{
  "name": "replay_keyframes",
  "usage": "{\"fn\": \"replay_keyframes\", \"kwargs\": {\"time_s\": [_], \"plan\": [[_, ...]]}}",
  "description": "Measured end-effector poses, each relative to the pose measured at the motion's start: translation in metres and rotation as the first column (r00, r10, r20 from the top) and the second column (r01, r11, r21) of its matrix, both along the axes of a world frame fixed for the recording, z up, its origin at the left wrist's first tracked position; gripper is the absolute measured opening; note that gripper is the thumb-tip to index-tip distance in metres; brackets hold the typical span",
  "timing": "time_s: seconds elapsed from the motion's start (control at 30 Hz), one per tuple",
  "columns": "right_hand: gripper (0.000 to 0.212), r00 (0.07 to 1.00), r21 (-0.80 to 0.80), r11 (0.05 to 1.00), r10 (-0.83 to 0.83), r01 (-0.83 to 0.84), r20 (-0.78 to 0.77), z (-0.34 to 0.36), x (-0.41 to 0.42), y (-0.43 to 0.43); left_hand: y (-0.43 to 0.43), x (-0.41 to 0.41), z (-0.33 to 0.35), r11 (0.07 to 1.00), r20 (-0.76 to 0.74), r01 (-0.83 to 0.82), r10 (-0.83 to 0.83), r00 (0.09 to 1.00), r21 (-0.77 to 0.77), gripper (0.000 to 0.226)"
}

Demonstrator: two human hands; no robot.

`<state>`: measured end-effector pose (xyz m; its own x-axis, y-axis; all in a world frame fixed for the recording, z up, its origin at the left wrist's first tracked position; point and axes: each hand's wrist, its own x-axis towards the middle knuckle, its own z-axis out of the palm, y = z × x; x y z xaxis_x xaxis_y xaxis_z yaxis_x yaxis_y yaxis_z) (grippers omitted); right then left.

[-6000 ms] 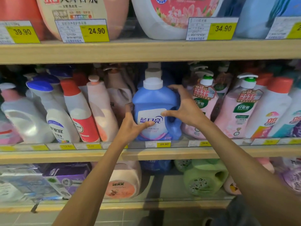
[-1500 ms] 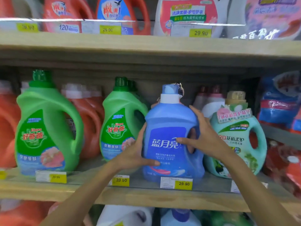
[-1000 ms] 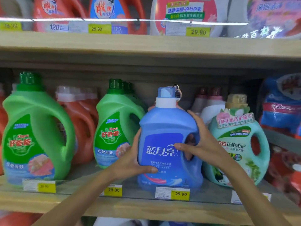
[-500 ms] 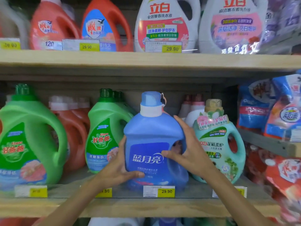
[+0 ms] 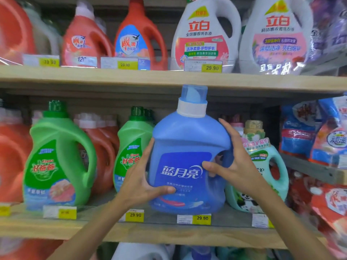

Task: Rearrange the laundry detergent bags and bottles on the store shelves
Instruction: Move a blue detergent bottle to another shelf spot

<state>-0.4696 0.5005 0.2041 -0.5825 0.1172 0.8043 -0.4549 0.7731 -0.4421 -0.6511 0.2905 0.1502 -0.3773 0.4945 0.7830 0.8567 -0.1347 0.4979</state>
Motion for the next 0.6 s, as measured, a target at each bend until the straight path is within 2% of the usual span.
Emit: {"fn": "replay_keyframes", "kwargs": {"time_s": [0.13, 0.27, 0.4, 0.6], "plan": [[0.092, 1.0, -0.02, 0.999, 0.03, -0.03, 0.009, -0.004, 0.01, -0.019, -0.011, 0.025, -0.024, 0.986, 0.09, 0.088, -0.102, 0.991, 0.141, 0.112], [0.088, 1.0, -0.011, 1.0, 0.014, -0.013, 0.024, 0.001, 0.021, -0.043, -0.023, 0.043, -0.036, 0.966, 0.169, 0.112, -0.154, 0.974, 0.231, 0.105], [0.084, 1.0, -0.034, 0.999, -0.001, 0.002, 0.007, 0.003, 0.035, -0.061, -0.041, 0.056, -0.03, 0.96, 0.194, 0.176, -0.219, 0.956, 0.218, 0.109], [0.083, 0.999, -0.096, 0.995, 0.01, -0.006, 0.04, -0.008, 0.059, -0.093, -0.074, 0.076, -0.037, 0.966, 0.247, 0.19, -0.229, 0.941, 0.173, 0.111]]}}
